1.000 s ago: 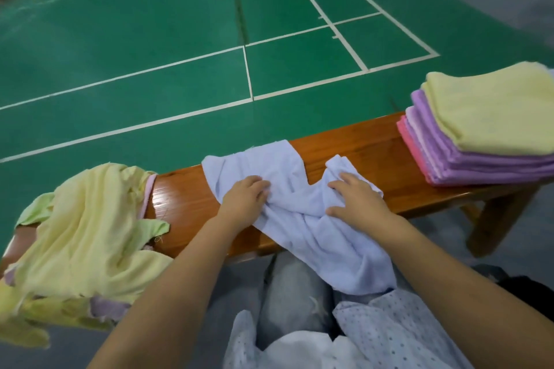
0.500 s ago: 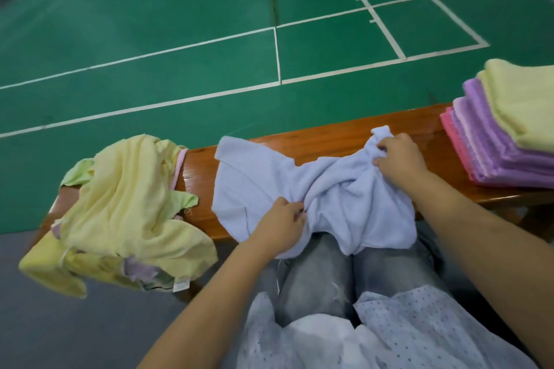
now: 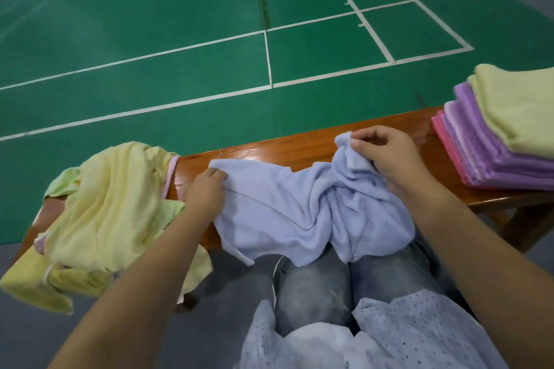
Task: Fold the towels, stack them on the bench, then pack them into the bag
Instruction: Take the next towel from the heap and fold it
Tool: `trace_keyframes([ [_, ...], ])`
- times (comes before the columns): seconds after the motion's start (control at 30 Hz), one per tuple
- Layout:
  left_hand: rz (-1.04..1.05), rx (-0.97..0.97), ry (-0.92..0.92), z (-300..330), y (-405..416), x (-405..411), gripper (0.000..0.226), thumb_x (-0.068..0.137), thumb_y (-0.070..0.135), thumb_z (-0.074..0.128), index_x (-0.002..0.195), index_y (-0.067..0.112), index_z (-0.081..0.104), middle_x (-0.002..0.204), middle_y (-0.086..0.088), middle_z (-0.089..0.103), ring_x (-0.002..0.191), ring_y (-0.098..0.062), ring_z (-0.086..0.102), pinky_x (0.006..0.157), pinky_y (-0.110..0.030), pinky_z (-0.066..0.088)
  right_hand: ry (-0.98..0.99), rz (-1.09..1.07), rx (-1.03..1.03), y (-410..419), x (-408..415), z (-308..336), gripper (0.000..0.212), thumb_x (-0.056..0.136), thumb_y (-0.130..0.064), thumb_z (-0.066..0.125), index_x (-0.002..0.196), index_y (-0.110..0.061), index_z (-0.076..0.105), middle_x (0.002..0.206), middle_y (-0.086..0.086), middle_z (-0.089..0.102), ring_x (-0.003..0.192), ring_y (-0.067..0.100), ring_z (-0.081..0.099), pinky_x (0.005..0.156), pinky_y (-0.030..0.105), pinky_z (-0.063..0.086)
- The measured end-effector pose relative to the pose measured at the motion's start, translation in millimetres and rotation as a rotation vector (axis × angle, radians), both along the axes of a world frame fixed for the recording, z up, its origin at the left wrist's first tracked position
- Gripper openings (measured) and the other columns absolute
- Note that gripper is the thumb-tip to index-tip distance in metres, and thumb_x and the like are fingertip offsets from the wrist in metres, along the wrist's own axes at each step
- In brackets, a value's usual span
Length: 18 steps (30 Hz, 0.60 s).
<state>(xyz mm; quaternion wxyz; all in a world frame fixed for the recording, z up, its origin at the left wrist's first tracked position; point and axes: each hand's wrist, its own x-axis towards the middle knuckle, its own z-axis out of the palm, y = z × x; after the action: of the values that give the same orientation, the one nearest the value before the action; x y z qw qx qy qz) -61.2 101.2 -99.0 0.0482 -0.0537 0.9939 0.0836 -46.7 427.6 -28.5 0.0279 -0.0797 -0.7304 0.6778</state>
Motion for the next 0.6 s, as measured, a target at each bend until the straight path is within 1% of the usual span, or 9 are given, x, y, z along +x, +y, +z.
trace_keyframes([
  [0.07, -0.001, 0.001, -0.031, -2, -13, -8, 0.041, 0.095, 0.005, 0.041, 0.133, 0.013, 0.052, 0.141, -0.012, 0.046, 0.119, -0.033, 0.050, 0.098, -0.041, 0.044, -0.067, 0.075, -0.186, -9, -1, 8, 0.013, 0.088, 0.001, 0.060, 0.084, -0.011, 0.061, 0.067, -0.008, 0.067, 0.061, 0.002, 0.064, 0.056, 0.013, 0.049],
  [0.17, -0.007, 0.043, -0.008, -2, -22, -18, 0.030, 0.093, 0.010, 0.050, 0.122, 0.008, 0.061, 0.125, -0.016, 0.052, 0.110, -0.037, 0.053, 0.095, -0.041, 0.042, -0.178, 0.181, -0.438, -11, -9, 18, 0.013, 0.091, 0.001, 0.054, 0.089, -0.010, 0.060, 0.068, -0.001, 0.067, 0.056, 0.007, 0.064, 0.053, 0.019, 0.052],
  [0.23, -0.003, 0.043, -0.008, -1, -24, -20, 0.028, 0.093, 0.014, 0.052, 0.119, 0.008, 0.063, 0.119, -0.016, 0.054, 0.108, -0.037, 0.054, 0.095, -0.041, 0.042, -0.209, 0.120, -0.542, -1, -17, 20, 0.013, 0.092, 0.001, 0.052, 0.089, -0.010, 0.059, 0.066, 0.002, 0.066, 0.054, 0.010, 0.063, 0.050, 0.020, 0.052],
  [0.27, 0.003, 0.045, -0.011, -1, -26, -20, 0.028, 0.094, 0.016, 0.052, 0.119, 0.009, 0.063, 0.119, -0.015, 0.054, 0.108, -0.036, 0.054, 0.094, -0.041, 0.043, -0.224, 0.049, -0.519, 5, -21, 19, 0.013, 0.092, 0.001, 0.052, 0.089, -0.010, 0.058, 0.067, 0.004, 0.065, 0.054, 0.010, 0.062, 0.049, 0.019, 0.051],
  [0.3, 0.013, 0.051, -0.024, 1, -26, -19, 0.028, 0.096, 0.017, 0.051, 0.119, 0.009, 0.063, 0.120, -0.014, 0.054, 0.108, -0.035, 0.054, 0.093, -0.041, 0.043, -0.249, -0.028, -0.425, 13, -26, 13, 0.012, 0.092, 0.001, 0.053, 0.090, -0.010, 0.057, 0.070, 0.005, 0.063, 0.056, 0.012, 0.061, 0.047, 0.019, 0.050],
  [0.4, 0.000, 0.068, -0.055, 9, -24, -18, 0.023, 0.098, 0.016, 0.048, 0.109, 0.007, 0.066, 0.112, -0.015, 0.062, 0.096, -0.032, 0.056, 0.078, -0.033, 0.041, -0.358, -0.141, -0.047, 36, -30, -21, 0.010, 0.093, -0.008, 0.054, 0.102, -0.011, 0.056, 0.087, 0.008, 0.059, 0.076, 0.020, 0.058, 0.053, 0.024, 0.045],
  [0.5, -0.015, 0.060, -0.047, 30, -13, -15, 0.023, 0.097, 0.014, 0.045, 0.081, 0.011, 0.060, 0.088, -0.014, 0.064, 0.079, -0.026, 0.052, 0.072, -0.033, 0.039, -0.411, -0.047, 0.191, 46, -21, -46, 0.031, 0.089, -0.025, 0.065, 0.115, -0.014, 0.053, 0.106, 0.007, 0.055, 0.098, 0.025, 0.055, 0.070, 0.030, 0.043],
  [0.53, -0.018, 0.076, -0.033, 38, -8, -14, 0.024, 0.097, 0.015, 0.045, 0.077, 0.013, 0.058, 0.082, -0.011, 0.062, 0.078, -0.026, 0.052, 0.072, -0.033, 0.040, -0.416, -0.003, 0.257, 46, -17, -48, 0.038, 0.087, -0.028, 0.067, 0.118, -0.016, 0.050, 0.108, 0.005, 0.051, 0.099, 0.024, 0.053, 0.073, 0.031, 0.043],
  [0.6, -0.012, 0.188, -0.021, 57, 6, -8, 0.018, 0.097, 0.018, 0.047, 0.085, 0.018, 0.060, 0.083, -0.006, 0.062, 0.079, -0.027, 0.057, 0.072, -0.031, 0.045, -0.403, 0.037, 0.356, 44, -11, -51, 0.039, 0.085, -0.028, 0.069, 0.118, -0.017, 0.050, 0.109, 0.002, 0.049, 0.099, 0.023, 0.052, 0.075, 0.032, 0.044],
])
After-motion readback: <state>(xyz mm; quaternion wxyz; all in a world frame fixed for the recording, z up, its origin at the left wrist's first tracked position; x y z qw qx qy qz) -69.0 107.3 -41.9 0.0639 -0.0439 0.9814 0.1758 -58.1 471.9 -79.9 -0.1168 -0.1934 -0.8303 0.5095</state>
